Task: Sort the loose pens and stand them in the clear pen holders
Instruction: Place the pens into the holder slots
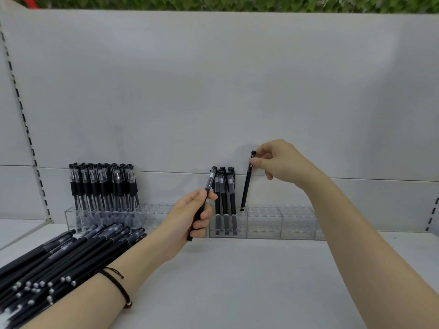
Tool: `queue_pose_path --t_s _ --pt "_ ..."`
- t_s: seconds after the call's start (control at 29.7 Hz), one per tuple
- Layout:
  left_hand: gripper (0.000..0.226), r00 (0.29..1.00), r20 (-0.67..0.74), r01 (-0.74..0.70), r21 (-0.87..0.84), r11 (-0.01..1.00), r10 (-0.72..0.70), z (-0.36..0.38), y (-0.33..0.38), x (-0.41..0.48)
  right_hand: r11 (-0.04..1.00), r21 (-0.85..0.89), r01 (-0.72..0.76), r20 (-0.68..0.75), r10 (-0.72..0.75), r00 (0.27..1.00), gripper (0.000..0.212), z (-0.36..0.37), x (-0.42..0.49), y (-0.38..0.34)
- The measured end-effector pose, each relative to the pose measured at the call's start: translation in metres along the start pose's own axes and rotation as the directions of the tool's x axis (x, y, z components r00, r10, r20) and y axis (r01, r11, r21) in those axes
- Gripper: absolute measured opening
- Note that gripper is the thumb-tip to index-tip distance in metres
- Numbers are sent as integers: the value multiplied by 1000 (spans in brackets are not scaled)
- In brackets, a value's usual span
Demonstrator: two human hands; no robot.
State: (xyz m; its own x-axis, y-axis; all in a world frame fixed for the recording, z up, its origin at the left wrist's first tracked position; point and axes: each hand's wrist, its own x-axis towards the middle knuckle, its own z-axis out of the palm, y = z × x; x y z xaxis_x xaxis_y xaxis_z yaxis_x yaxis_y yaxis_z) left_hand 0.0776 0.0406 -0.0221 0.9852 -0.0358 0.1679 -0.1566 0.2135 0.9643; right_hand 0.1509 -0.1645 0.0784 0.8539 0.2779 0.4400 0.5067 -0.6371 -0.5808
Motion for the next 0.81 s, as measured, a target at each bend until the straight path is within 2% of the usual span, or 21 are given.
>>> queue_pose_path --t_s 0.17,0.37,0.4,0.47,0.57,0.71,0.81 --pt "23 1000 8 -6 7 1000 6 0 0 -1 991 -134 -25 138 43 989 22 13 -3 1" --pt "23 1000 20 -21 14 1000 21 1 1 -2 953 -296 -61 113 98 989 40 18 -6 -7" --pt "23 999 20 -25 17 1000 25 1 1 -1 959 -278 -51 85 77 993 41 16 -7 -10" --pt "23 999 19 -33 18 999 33 2 1 -1 993 -118 -18 48 24 999 40 13 -9 -19" --pt "23 998 41 -47 3 999 47 3 2 -2 977 211 2 164 -37 986 32 13 -16 -34" --pt "23 993 101 -60 2 998 60 5 2 -4 968 251 17 314 -98 944 24 24 -20 -37" --pt "23 989 129 -65 1 998 65 6 3 -4 940 340 -34 331 -85 940 20 29 -20 -35"
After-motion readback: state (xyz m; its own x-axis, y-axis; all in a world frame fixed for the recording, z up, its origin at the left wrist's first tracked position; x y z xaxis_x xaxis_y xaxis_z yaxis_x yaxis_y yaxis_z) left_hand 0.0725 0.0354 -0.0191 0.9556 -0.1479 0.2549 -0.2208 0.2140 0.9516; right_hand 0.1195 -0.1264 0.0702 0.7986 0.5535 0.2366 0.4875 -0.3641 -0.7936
